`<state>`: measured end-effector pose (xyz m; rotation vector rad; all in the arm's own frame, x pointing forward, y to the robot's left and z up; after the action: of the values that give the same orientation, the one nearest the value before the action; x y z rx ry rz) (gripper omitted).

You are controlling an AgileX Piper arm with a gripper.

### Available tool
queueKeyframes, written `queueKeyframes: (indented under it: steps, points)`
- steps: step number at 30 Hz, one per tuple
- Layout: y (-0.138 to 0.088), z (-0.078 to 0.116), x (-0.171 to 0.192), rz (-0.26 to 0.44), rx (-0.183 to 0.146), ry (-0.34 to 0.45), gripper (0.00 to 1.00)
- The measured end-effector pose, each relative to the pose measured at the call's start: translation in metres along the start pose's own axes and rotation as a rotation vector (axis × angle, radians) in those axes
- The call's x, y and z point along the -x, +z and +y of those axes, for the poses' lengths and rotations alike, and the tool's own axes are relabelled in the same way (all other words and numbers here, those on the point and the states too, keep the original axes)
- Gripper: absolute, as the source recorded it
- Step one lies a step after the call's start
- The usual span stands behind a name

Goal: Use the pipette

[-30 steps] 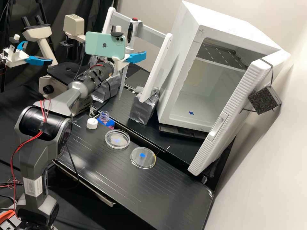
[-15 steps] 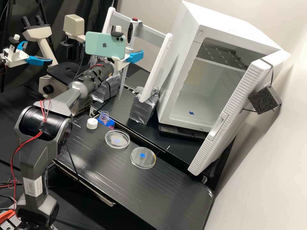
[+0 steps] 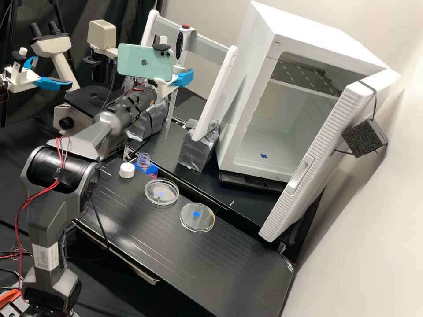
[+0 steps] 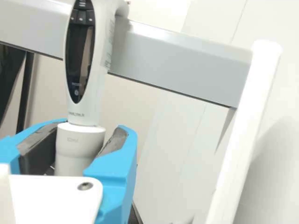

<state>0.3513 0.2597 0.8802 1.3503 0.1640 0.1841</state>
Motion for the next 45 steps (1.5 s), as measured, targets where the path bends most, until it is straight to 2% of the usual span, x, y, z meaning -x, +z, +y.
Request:
queueKeyframes:
  steps: [2, 7, 9, 16, 18, 31, 37, 45]
  points:
    - [0.0, 0.0, 0.0, 0.002, -0.017, -0.002, 0.0]
    - [-0.002, 0.0, 0.0, 0.011, -0.035, -0.014, 0.0]
    - [-0.002, 0.0, 0.0, 0.014, -0.056, -0.02, 0.0]
    - [-0.002, 0.0, -0.001, 0.028, -0.076, -0.031, 0.0]
    - [-0.002, -0.001, -0.001, 0.032, -0.092, -0.035, 0.0]
    - [0.001, 0.003, -0.001, 0.038, -0.064, -0.045, 0.0]
    - [0.003, 0.014, -0.001, 0.031, -0.068, -0.059, 0.0]
    - [0.005, 0.042, 0.0, 0.031, -0.131, 0.01, 0.0]
